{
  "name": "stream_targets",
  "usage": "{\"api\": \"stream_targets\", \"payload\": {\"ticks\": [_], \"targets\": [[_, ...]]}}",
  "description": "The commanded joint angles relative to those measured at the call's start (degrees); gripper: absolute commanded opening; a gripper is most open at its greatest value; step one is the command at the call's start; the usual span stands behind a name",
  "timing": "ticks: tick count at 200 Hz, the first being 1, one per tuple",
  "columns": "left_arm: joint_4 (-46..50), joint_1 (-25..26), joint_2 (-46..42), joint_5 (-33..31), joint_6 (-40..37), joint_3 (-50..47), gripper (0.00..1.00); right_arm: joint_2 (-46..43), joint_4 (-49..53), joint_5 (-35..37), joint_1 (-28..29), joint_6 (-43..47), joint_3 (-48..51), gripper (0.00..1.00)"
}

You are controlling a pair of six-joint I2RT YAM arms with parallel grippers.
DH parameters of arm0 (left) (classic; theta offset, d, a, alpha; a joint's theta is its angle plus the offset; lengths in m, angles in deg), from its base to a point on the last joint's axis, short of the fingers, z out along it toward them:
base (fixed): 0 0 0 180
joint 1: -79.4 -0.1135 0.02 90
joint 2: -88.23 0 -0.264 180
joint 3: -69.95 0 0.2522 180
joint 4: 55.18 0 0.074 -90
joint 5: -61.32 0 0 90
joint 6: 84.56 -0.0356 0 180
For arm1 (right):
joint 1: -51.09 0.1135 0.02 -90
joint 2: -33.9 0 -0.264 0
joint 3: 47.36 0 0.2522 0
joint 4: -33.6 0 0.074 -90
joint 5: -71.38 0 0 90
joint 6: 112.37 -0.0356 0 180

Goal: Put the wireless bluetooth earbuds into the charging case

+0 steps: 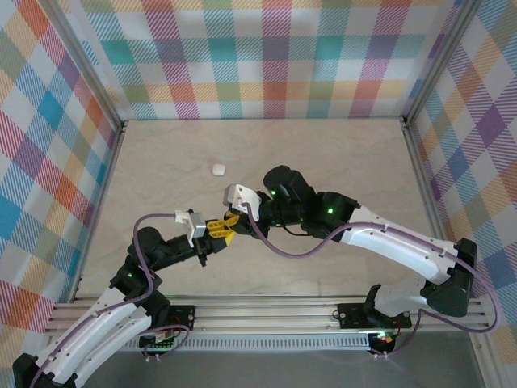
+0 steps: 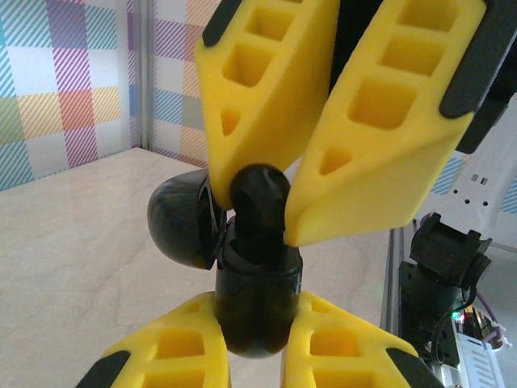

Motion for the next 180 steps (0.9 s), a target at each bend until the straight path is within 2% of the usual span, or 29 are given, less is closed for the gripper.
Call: {"api": "stream_targets", "payload": {"ticks": [1,52,74,150,168,180], "targets": [[-2.9,0.6,-0.5,0.4,-0.1,0.0,0.00,-0.6,1.0,1.2,0.4,1.9,-1.1,0.18],[-2.9,0.6,0.1,0.4,-0.1,0.4,0.00,-0.9,0.5,0.7,0.4,1.6,0.1,0.18],[-2.8,0.7,0.0,0.2,-0.1,0.4,0.00,-1.2,0.5,0.7,0.4,1.7,0.6,0.23],[-3.0,0.8,0.2,0.0,0.0,0.6,0.00,-1.5,0.5,1.2,0.4,1.9,1.5,0.26],[-3.0,0.8,0.3,-0.1,0.0,0.6,0.00,-1.3,0.7,0.9,0.4,1.9,1.6,0.30],[-3.0,0.8,0.4,-0.1,0.0,0.6,0.00,-1.2,0.8,0.7,0.5,1.8,1.3,0.36]]}}
